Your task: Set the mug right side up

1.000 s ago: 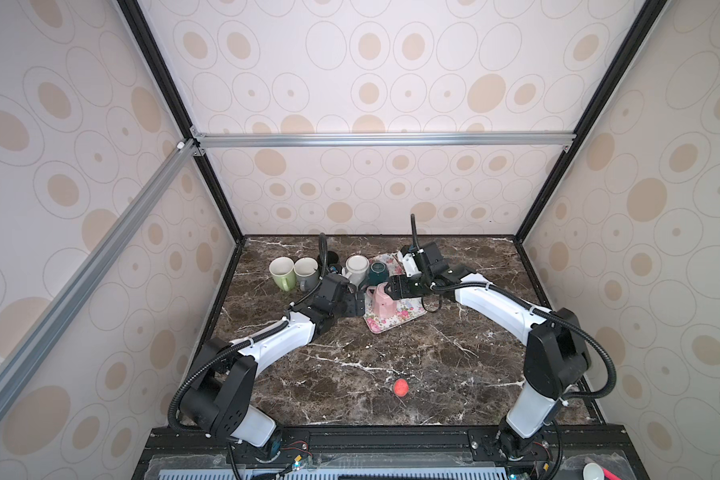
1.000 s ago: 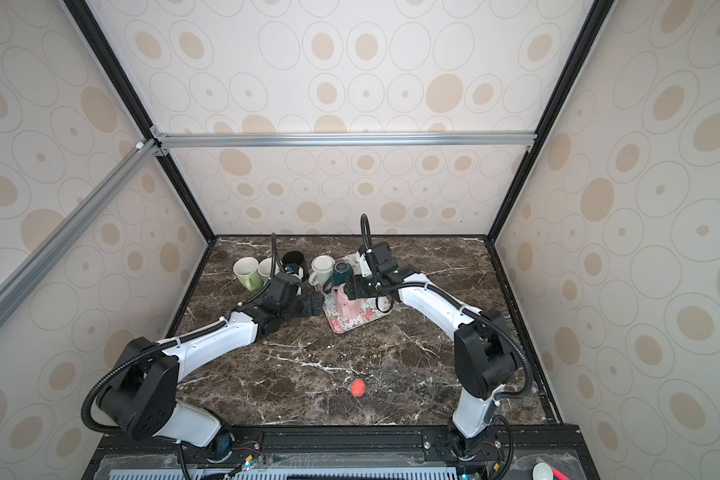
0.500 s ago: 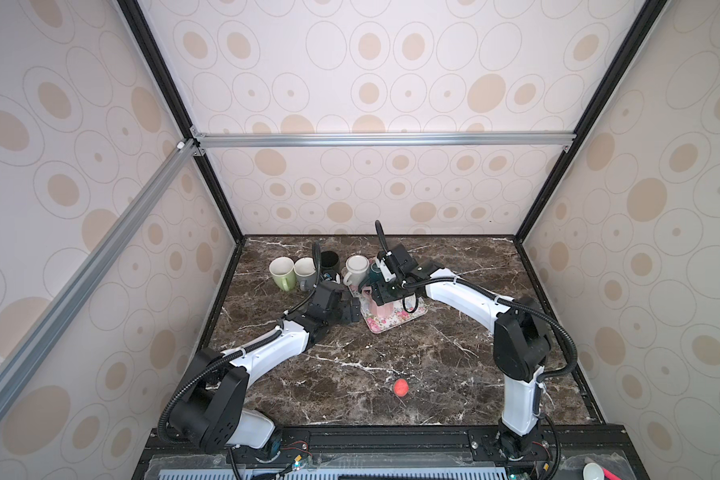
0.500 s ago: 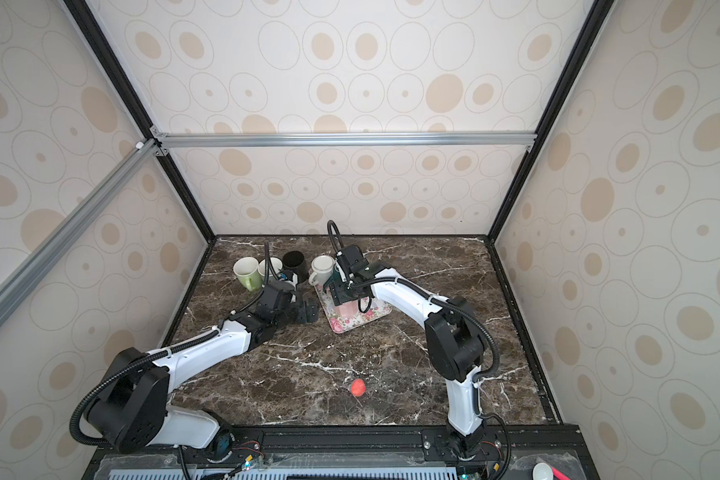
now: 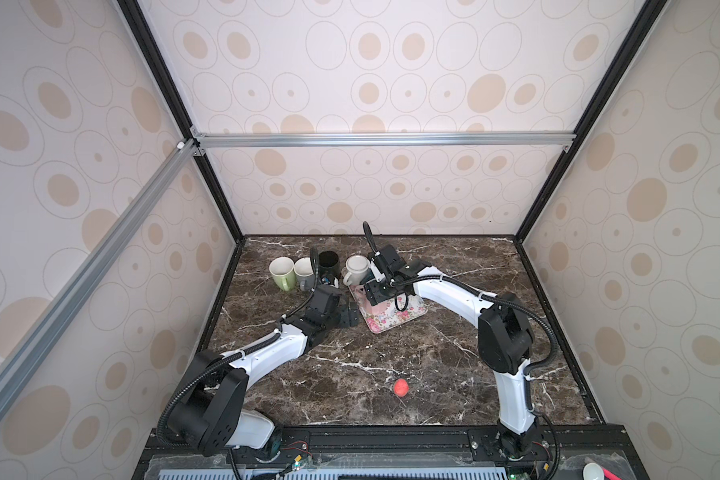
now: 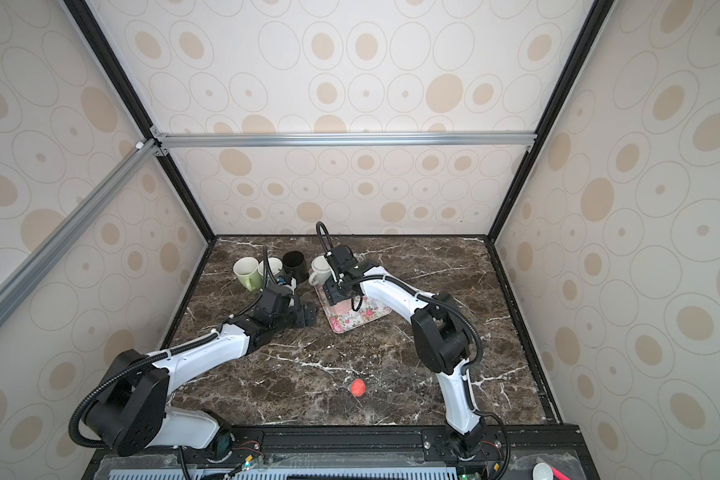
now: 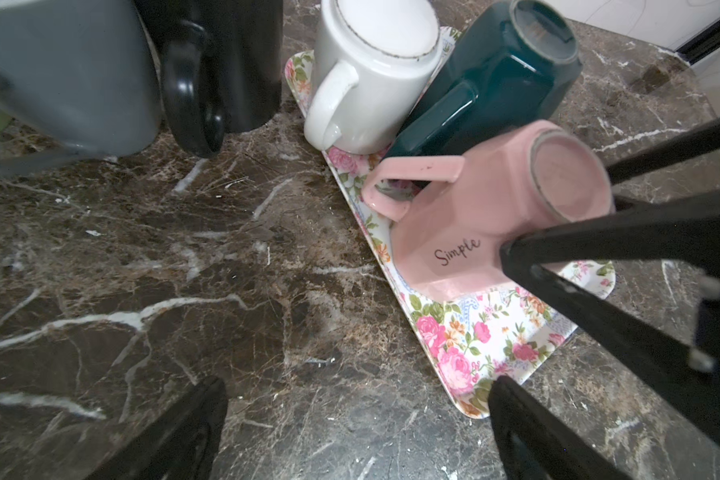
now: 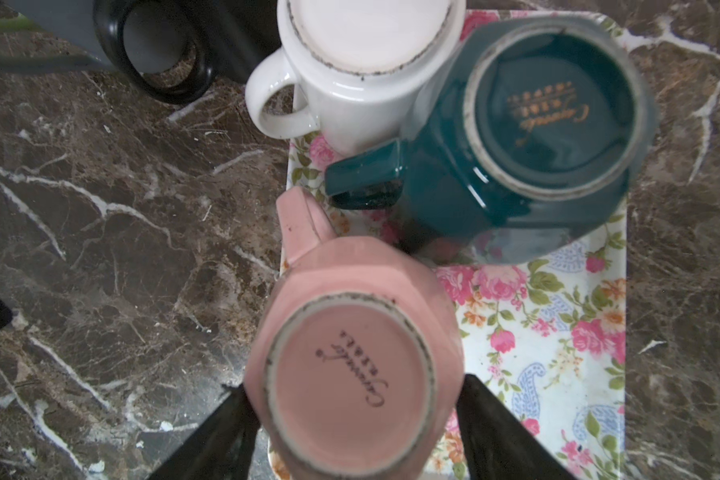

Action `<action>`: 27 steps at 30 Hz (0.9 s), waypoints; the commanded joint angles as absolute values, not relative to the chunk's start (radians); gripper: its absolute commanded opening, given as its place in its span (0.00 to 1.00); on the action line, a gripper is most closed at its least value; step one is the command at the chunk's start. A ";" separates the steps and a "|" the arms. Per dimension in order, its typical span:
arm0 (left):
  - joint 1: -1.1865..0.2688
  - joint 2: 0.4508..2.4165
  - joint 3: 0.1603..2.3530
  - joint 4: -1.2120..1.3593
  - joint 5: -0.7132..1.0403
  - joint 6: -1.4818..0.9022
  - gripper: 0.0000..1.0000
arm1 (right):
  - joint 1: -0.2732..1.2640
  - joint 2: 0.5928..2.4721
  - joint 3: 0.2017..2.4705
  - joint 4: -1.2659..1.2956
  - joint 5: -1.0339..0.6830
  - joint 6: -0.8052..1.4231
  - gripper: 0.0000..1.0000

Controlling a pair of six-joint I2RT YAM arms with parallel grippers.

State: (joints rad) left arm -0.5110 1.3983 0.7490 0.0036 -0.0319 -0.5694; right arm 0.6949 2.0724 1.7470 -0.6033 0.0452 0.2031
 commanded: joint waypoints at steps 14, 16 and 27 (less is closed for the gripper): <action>-0.447 1.450 0.801 0.073 0.062 -0.627 0.98 | 0.699 2.042 1.715 -0.571 0.048 0.217 0.77; -0.445 1.483 0.830 0.092 0.084 -0.632 0.98 | 0.693 1.975 1.626 -0.532 0.065 0.252 0.77; -0.446 1.541 0.844 0.133 0.079 -0.627 0.98 | 0.568 1.656 1.097 -0.365 0.012 0.536 0.72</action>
